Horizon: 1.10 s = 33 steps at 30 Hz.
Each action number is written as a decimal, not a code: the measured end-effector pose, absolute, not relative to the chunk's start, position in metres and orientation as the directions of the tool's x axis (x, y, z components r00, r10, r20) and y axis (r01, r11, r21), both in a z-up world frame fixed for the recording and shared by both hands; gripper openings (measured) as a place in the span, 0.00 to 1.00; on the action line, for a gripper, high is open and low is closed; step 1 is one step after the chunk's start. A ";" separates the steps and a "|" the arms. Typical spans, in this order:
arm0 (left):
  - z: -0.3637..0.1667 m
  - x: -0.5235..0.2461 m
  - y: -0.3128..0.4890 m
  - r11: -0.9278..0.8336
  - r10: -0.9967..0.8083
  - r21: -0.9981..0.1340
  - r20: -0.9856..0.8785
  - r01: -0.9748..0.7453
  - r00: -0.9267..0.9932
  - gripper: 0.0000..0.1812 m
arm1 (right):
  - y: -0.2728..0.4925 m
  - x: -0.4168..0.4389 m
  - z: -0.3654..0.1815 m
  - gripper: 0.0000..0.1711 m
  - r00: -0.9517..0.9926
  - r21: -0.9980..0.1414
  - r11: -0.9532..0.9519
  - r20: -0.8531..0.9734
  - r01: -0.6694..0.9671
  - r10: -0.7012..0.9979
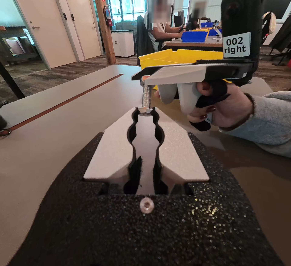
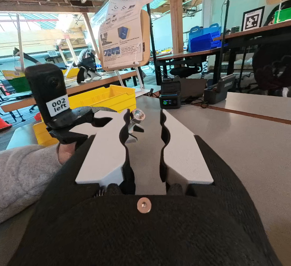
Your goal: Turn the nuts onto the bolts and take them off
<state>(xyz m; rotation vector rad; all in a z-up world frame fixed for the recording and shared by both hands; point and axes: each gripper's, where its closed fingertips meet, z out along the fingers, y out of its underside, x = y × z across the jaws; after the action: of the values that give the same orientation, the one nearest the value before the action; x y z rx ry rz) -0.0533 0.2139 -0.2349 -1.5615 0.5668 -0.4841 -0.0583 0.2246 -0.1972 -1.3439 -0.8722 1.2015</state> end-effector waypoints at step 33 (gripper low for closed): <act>-0.227 -0.075 0.212 0.071 -0.566 -0.988 -0.153 -0.137 0.810 0.09 | 0.282 0.187 -0.168 0.10 0.694 -0.861 -0.169 0.255 0.480 0.673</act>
<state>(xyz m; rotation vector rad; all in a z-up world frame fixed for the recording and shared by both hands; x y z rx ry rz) -0.0752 0.2122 -0.2267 -1.4875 0.5950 -0.3524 0.1874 0.2821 -0.1679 -1.8184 -0.9106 0.2221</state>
